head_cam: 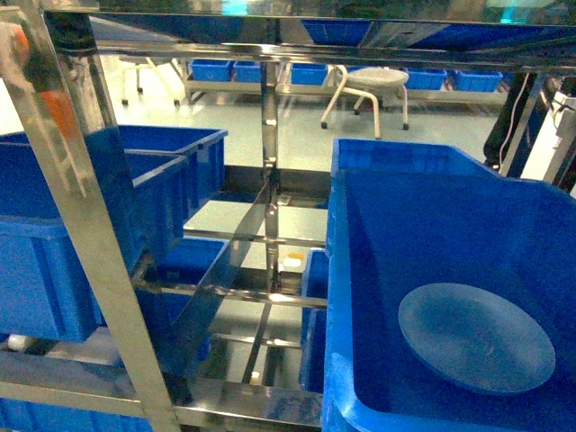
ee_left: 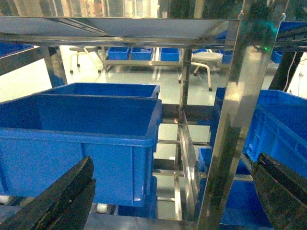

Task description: Place blue tray on left shelf second layer neatly

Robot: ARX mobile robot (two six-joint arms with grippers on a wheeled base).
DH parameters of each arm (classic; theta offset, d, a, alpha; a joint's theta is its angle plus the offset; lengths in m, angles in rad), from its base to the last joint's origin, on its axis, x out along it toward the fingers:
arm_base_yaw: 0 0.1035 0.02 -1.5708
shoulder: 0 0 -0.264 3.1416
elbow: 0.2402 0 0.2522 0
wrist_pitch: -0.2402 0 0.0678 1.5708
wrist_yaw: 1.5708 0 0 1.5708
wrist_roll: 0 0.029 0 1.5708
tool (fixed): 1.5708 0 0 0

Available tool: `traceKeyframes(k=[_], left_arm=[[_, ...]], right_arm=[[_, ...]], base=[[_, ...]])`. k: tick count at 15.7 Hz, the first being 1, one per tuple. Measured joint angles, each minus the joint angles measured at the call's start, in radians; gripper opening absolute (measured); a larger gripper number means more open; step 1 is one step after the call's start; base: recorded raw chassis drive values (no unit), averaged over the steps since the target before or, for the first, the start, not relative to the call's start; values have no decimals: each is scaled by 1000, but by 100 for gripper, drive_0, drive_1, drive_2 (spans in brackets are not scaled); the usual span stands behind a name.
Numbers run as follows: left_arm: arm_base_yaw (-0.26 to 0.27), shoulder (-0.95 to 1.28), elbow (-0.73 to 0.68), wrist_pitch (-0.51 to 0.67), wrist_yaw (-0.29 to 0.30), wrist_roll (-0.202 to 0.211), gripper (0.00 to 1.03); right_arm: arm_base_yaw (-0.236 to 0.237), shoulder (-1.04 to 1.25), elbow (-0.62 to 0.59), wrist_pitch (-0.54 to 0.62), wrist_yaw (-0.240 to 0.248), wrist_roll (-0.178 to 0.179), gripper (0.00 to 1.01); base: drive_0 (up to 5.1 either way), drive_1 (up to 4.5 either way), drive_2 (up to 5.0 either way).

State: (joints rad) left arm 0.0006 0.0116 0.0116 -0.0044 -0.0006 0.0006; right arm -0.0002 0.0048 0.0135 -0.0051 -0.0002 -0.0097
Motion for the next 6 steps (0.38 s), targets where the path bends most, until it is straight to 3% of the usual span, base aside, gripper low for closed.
traceKeyframes(k=[6], left_arm=[[0, 0, 0, 0, 0, 0, 98]], right_arm=[[0, 0, 0, 0, 0, 0, 98]], base=[[0, 0, 0]])
